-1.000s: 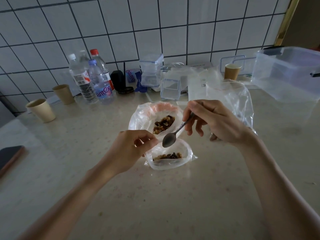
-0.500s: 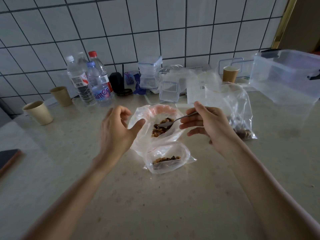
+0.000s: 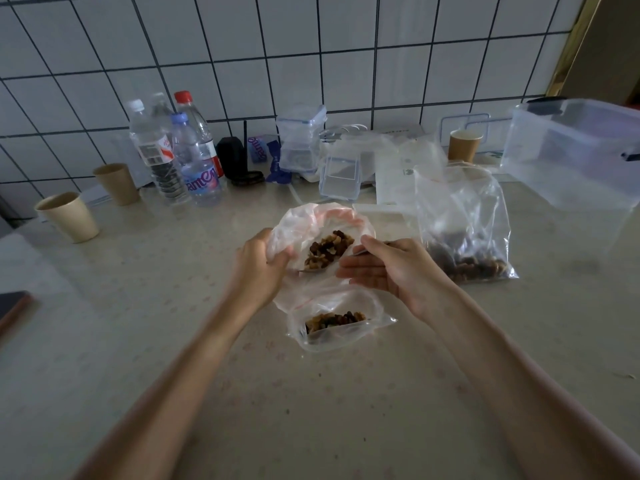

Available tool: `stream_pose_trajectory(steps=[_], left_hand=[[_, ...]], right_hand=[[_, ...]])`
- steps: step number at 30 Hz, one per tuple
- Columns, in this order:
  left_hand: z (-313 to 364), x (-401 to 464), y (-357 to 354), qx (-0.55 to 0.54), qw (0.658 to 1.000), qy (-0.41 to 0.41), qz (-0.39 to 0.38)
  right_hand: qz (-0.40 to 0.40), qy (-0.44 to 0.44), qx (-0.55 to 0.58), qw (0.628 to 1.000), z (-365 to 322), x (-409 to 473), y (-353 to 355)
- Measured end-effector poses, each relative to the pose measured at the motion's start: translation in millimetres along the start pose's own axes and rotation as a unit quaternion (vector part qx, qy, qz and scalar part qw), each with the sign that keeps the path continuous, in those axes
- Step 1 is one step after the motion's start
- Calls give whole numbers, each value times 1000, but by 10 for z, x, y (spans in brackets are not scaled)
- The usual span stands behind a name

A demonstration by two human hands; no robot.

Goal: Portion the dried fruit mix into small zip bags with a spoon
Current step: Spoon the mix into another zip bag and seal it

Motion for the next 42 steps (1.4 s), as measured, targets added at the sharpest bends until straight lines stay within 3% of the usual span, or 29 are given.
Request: stream_pose_trajectory(steps=[8,16,22,28,36,42], left_hand=[[20,11,8,-52,999,-3,1],[-22,38,4,-51,998,24,4],[39,18,-29,-43,999,20,-14],[67,-19,0,-19,1000,16,-4],[140,-34,20,-5,1000,6,10],[122,-53,20,-4,1000,6,3]], right_hand=[[82,22,20,996,100,75,68],[154,108,-29,982,36,97,143],[145,135,-48,979,-33,63,95],[91,86,-19,992,-16,55,98],[95,52,58,992,-18,58,149],[55,15,23,998,33,65,92]])
Point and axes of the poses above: each hand's wrist, its own x-axis towards the middle knuckle, its own y-axis out of the back of the hand, z = x × y, the point moved 5 cm from there along x, towards the middle knuckle, and after that the axes turned 2 degrees about x, right-handed, at the moved point
